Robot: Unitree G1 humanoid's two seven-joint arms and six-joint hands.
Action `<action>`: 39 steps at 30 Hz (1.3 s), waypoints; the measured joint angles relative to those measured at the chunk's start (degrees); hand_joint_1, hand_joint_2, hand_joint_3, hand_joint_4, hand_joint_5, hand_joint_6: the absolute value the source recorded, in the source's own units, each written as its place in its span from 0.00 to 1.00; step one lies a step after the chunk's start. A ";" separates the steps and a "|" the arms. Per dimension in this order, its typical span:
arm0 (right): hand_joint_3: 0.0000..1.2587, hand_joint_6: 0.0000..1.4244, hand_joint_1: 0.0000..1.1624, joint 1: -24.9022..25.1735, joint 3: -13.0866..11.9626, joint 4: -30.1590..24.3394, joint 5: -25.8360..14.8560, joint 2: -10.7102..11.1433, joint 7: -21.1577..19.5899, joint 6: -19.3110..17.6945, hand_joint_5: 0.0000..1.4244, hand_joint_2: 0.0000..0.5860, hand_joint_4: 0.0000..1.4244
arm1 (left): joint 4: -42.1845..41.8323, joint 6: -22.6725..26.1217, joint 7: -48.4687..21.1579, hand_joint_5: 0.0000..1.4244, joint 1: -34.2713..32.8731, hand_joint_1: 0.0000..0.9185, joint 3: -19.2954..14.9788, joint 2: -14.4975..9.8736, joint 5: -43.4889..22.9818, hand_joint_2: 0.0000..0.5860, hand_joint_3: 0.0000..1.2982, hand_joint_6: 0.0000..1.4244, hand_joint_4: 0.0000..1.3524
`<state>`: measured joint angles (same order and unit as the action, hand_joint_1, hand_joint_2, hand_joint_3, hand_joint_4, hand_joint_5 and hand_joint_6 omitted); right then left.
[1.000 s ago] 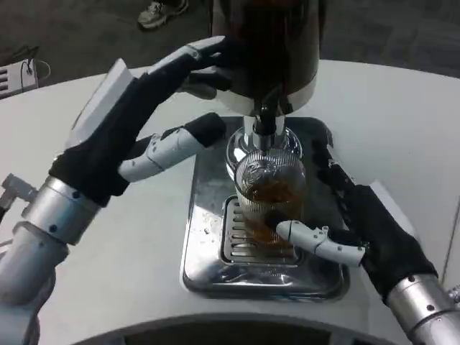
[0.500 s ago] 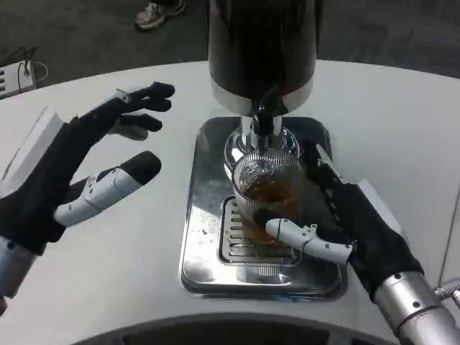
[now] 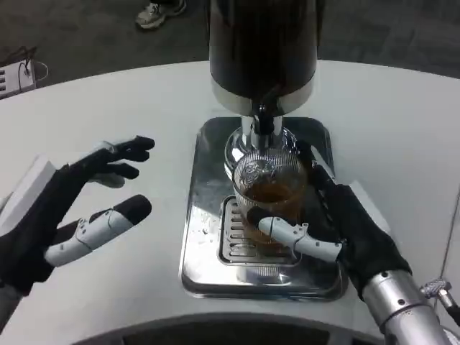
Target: Grasp the cup under the faucet to collect the drink, then remove the cup.
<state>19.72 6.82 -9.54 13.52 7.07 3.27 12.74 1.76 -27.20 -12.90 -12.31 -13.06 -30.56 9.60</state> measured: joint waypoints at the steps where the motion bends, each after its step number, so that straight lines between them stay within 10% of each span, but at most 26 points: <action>1: 0.00 0.00 0.64 0.19 0.00 0.61 0.11 -0.09 -0.45 -0.32 0.02 0.36 0.00 | 0.00 0.14 0.00 0.25 0.55 0.00 0.02 -0.05 0.05 0.15 0.22 0.28 0.20; 39: 0.00 0.00 0.70 4.91 -1.47 16.05 0.72 -3.95 -8.86 -12.35 0.03 0.32 0.00 | -1.29 7.90 -2.06 0.25 2.97 0.00 2.69 -2.58 1.96 0.15 0.24 0.27 0.21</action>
<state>24.63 5.36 6.50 14.24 3.12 -5.59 0.39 0.47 -19.30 -14.96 -9.35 -10.37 -33.14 11.56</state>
